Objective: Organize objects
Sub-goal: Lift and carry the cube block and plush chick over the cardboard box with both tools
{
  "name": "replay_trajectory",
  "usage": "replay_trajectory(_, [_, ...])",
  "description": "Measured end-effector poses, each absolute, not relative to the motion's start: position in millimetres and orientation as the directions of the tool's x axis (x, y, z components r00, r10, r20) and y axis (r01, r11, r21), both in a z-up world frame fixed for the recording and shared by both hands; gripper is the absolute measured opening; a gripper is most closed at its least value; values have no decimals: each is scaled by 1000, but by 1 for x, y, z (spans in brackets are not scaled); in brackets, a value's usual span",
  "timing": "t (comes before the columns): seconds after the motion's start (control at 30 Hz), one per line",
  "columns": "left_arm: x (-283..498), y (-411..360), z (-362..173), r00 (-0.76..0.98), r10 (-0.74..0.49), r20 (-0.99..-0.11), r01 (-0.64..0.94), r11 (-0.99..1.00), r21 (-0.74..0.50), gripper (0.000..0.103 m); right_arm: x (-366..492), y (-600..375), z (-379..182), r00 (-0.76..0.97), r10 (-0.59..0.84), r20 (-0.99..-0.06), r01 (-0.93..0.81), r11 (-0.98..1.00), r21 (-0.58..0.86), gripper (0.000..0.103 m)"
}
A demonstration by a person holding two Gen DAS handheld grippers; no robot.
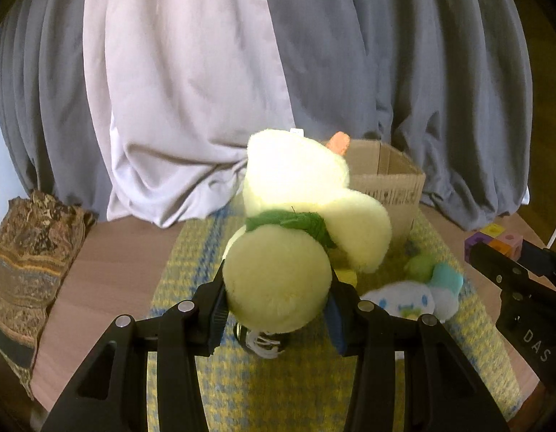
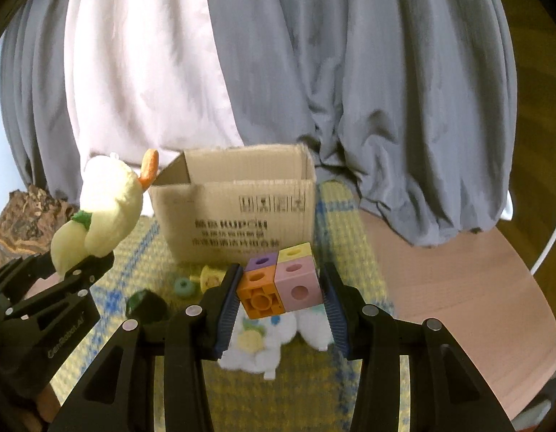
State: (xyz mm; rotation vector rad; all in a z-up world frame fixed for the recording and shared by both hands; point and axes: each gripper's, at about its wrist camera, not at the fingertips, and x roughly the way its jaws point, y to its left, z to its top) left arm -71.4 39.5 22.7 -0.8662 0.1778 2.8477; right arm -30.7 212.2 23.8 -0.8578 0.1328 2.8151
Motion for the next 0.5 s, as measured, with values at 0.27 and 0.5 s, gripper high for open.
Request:
replay_trajectory(0.27, [-87, 45, 47, -843, 131, -521, -194, -979, 68, 45, -52, 212, 42, -837, 157, -523, -203, -979, 30, 44])
replay_trajectory(0.5, [-104, 53, 57, -849, 149, -507, -214, -974, 72, 45, -68, 219, 56, -854, 142, -501, -193, -980, 51, 44])
